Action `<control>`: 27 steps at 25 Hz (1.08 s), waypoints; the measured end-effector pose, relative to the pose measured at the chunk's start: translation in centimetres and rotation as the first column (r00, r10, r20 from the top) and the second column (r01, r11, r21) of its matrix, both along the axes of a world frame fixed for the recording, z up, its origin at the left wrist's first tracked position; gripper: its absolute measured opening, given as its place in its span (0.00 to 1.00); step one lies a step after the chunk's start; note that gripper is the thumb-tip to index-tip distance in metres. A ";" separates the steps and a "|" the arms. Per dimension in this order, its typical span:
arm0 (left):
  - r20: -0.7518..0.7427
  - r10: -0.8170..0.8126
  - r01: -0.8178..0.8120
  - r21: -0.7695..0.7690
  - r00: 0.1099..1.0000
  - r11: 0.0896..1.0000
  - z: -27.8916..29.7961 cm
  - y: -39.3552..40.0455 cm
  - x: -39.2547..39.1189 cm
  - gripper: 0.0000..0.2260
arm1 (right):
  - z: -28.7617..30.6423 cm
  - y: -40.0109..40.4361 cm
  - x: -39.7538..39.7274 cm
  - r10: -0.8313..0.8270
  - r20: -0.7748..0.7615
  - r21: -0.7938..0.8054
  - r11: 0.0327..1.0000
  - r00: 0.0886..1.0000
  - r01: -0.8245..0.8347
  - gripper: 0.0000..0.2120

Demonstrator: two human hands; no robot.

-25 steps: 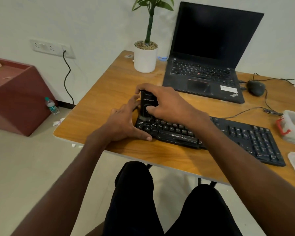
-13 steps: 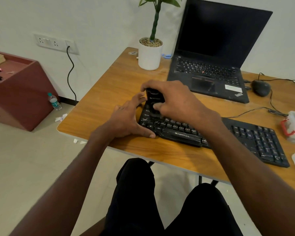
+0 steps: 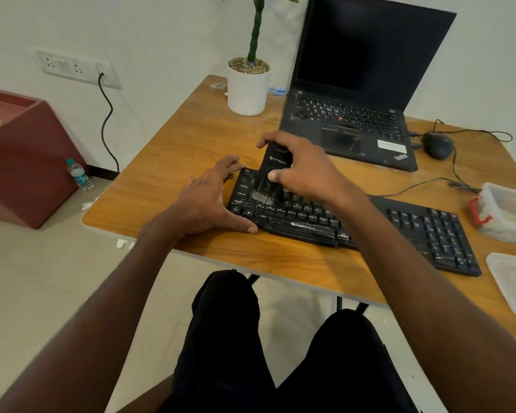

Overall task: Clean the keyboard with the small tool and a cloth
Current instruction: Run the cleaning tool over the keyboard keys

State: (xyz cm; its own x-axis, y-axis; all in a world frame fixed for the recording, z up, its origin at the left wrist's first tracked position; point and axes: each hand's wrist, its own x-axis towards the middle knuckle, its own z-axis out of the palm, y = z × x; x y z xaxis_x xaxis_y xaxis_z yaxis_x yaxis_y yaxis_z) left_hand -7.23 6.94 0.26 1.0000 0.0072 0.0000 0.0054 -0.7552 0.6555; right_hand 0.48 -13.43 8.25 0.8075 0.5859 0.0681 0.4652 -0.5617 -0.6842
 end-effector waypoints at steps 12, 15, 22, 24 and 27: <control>-0.003 -0.008 0.008 0.004 1.000 1.000 -0.3 0.2 0.1 0.63 | 0.2 -1.1 -2.2 0.148 0.128 -0.068 0.988 0.981 -0.140 0.27; -0.005 -0.016 0.016 -0.011 1.000 1.000 -0.3 0.3 0.0 0.63 | 1.0 -4.8 -1.1 0.125 0.070 -0.239 0.965 0.990 -0.105 0.27; 0.004 -0.016 0.016 0.000 1.000 1.000 -0.3 0.2 -0.1 0.63 | 0.7 -3.5 -2.2 0.110 0.147 -0.050 0.993 0.983 -0.103 0.28; 0.005 -0.021 0.021 -0.005 1.000 1.000 -0.3 0.3 -0.1 0.63 | -0.1 -4.5 -1.7 0.069 0.196 -0.109 0.993 0.978 -0.048 0.29; 0.004 -0.023 0.023 -0.007 1.000 1.000 -0.2 0.2 -0.1 0.63 | 0.6 -7.6 -0.2 -0.120 0.152 -0.280 0.947 0.981 0.159 0.26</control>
